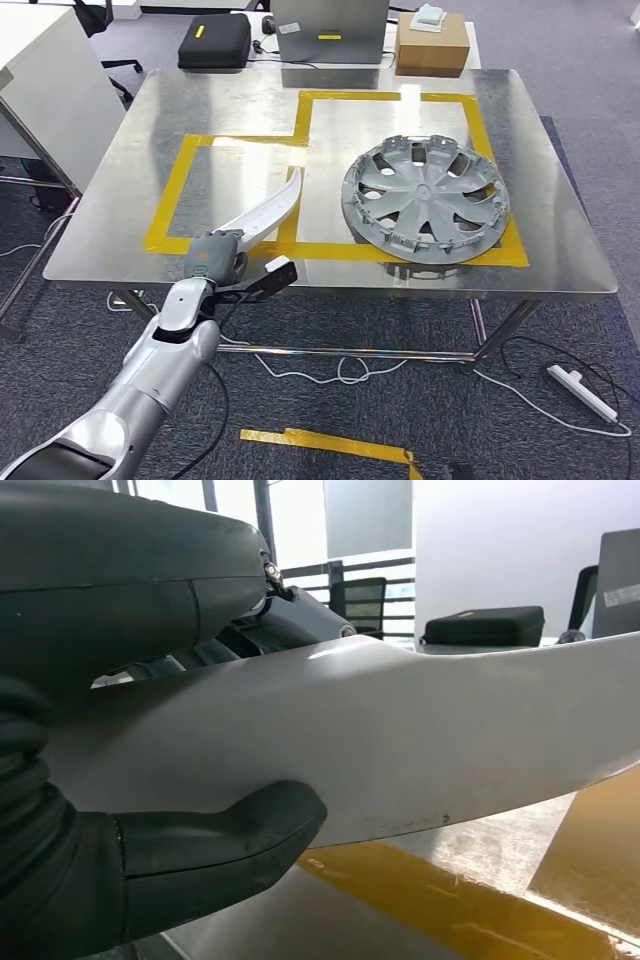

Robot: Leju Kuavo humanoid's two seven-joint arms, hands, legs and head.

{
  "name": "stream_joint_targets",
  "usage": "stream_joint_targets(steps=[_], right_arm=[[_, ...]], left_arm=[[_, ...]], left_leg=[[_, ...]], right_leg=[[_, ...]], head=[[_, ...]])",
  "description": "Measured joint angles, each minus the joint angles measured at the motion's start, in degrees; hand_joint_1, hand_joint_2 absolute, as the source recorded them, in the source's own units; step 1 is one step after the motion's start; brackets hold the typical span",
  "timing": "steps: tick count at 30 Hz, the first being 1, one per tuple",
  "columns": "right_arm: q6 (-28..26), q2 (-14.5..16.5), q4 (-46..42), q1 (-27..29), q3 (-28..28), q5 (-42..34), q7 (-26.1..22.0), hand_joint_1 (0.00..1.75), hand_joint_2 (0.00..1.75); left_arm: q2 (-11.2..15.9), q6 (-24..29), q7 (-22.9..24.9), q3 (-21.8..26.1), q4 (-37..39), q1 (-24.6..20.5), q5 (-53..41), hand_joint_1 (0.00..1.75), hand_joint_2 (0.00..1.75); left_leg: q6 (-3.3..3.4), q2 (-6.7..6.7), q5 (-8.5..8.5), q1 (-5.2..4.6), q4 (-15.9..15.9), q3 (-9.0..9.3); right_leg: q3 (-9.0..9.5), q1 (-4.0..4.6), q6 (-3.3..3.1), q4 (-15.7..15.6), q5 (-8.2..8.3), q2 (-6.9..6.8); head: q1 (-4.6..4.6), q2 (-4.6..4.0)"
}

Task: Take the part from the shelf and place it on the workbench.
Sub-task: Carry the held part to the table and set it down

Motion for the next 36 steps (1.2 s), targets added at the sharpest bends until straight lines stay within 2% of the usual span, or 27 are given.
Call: stream_joint_targets(steps=[8, 16, 19, 21, 23, 25, 26, 27, 28, 29, 30, 31, 32, 33, 35, 36], right_arm=[[0.28, -0.03, 0.01, 0.13, 0.01, -0.13, -0.34, 0.00, 1.75], [1.68, -1.78, 0.22, 1.08, 0.02, -0.14, -1.69, 0.00, 1.75], [1.87, -2.05, 0.40, 1.47, 0.00, -0.53, -2.09, 0.00, 1.75], [2.10, -2.09, 0.40, 1.71, -0.04, -1.11, -2.44, 0.00, 1.75], [2.44, -2.17, 0.31, 2.10, -0.15, -1.39, -2.62, 0.00, 1.75], [2.85, -2.24, 0.12, 2.56, -0.39, -1.33, -2.52, 0.00, 1.75], [3.04, -2.25, 0.03, 2.76, -0.52, -1.24, -2.43, 0.00, 1.75], [3.18, -2.25, -0.07, 2.93, -0.66, -1.13, -2.36, 0.00, 1.75], [3.29, -2.27, -0.17, 3.06, -0.80, -0.98, -2.32, 0.00, 1.75], [3.33, -2.30, -0.29, 3.16, -0.95, -0.84, -2.30, 0.00, 1.75], [3.36, -2.32, -0.43, 3.23, -1.13, -0.72, -2.30, 0.00, 1.75], [3.41, -2.27, -0.52, 3.25, -1.32, -0.55, -2.30, 0.00, 1.75], [3.47, -2.19, -0.60, 3.22, -1.45, -0.37, -2.31, 0.00, 1.75], [3.52, -2.11, -0.62, 3.23, -1.58, -0.15, -2.31, 0.00, 1.75], [3.57, -2.04, -0.69, 3.31, -1.81, 0.26, -2.33, 0.00, 1.75], [3.56, -2.07, -0.77, 3.39, -1.91, 0.39, -2.34, 0.00, 1.75]], left_arm=[[0.02, -0.01, 0.83, 0.51, 0.57, -0.46, -0.46, 1.75, 1.75], [1.50, -0.04, 2.52, 4.46, 2.18, -1.84, -0.48, 1.75, 1.75], [2.38, 0.44, 2.54, 5.91, 2.62, -1.86, -0.51, 1.75, 1.75], [2.81, 1.67, 1.61, 6.94, 2.69, -1.60, -0.01, 1.75, 1.75], [2.99, 2.90, 0.35, 7.94, 2.61, -1.22, 0.42, 1.75, 1.75], [3.03, 3.30, -0.41, 8.78, 2.37, -0.57, 0.55, 1.75, 1.75], [3.04, 3.31, -0.66, 9.15, 2.20, -0.10, 0.59, 1.75, 1.75], [3.04, 3.31, -0.87, 9.45, 2.03, 0.39, 0.61, 1.75, 1.75], [3.04, 3.32, -1.04, 9.73, 1.82, 0.82, 0.63, 1.75, 1.75], [3.06, 3.34, -1.19, 9.99, 1.57, 1.13, 0.66, 1.75, 1.75], [3.08, 3.36, -1.29, 10.21, 1.27, 1.33, 0.68, 1.75, 1.75], [3.12, 3.40, -1.36, 10.48, 0.93, 1.43, 0.70, 1.75, 1.75], [3.18, 3.42, -1.39, 10.74, 0.63, 1.46, 0.71, 1.75, 1.75], [3.23, 3.49, -1.42, 10.98, 0.39, 1.49, 0.73, 1.75, 1.75], [3.32, 3.65, -1.49, 11.33, 0.13, 1.67, 0.77, 1.75, 1.75], [3.34, 3.73, -1.55, 11.44, 0.08, 1.78, 0.78, 1.75, 1.75]], left_leg=[[0.01, 0.00, 0.00, 0.00, 0.02, -0.01], [0.05, 0.00, -0.07, -0.01, 0.14, -0.05], [0.83, -0.02, -0.24, -0.21, 0.50, -0.26], [1.53, 0.10, 0.42, 0.00, -0.89, 0.43], [1.96, 0.28, 1.26, 0.39, -2.60, 1.38], [2.06, 0.33, 1.37, 0.52, -2.96, 1.60], [1.99, 0.32, 1.28, 0.55, -2.92, 1.60], [1.87, 0.32, 1.17, 0.60, -2.88, 1.63], [1.59, 0.31, 0.98, 0.73, -2.73, 1.68], [1.18, 0.29, 0.68, 0.98, -2.41, 1.73], [0.66, 0.28, 0.27, 1.27, -1.93, 1.77], [0.00, 0.24, -0.26, 1.48, -1.29, 1.63], [-0.57, 0.19, -0.78, 1.56, -0.51, 1.40], [-1.00, 0.16, -1.17, 1.55, 0.05, 1.18], [-1.41, 0.08, -1.56, 1.52, 0.58, 0.98], [-1.53, 0.02, -1.76, 1.66, 0.65, 1.03]], right_leg=[[0.00, -0.03, -0.01, 0.00, 0.01, 0.00], [0.01, -0.11, 0.03, -0.05, 0.08, -0.01], [0.06, -0.39, 0.45, -0.34, 0.38, -0.08], [0.14, -0.30, 0.78, -0.62, 0.36, -0.07], [-1.04, -0.25, 1.09, 1.85, -1.36, 0.10], [-4.60, -0.46, 1.49, 9.10, -4.76, 0.23], [-6.52, -0.63, 1.76, 12.77, -6.04, 0.23], [-7.88, -0.81, 2.02, 15.20, -6.58, 0.22], [-8.08, -1.03, 2.32, 15.25, -5.87, 0.20], [-7.05, -1.30, 2.64, 12.91, -4.14, 0.14], [-5.22, -1.60, 3.02, 9.17, -2.05, 0.04], [-3.21, -1.72, 3.40, 5.51, -0.75, 0.01], [-1.77, -1.77, 3.20, 2.93, -0.19, 0.07], [-1.04, -1.72, 2.74, 1.79, -0.40, 0.16], [-0.91, -1.49, 1.20, 1.92, -1.20, 0.42], [-0.86, -1.38, 0.71, 2.06, -1.37, 0.46]], head=[[-0.01, 0.00], [-0.01, 0.00], [-0.05, 0.00], [-0.01, 0.00], [0.10, 0.00], [0.15, 0.00], [0.19, 0.00], [0.16, 0.00], [0.16, 0.00], [0.17, 0.00], [0.16, 0.00], [0.33, 0.00], [0.43, 0.01], [0.42, 0.01], [0.18, 0.01], [0.01, 0.00]])
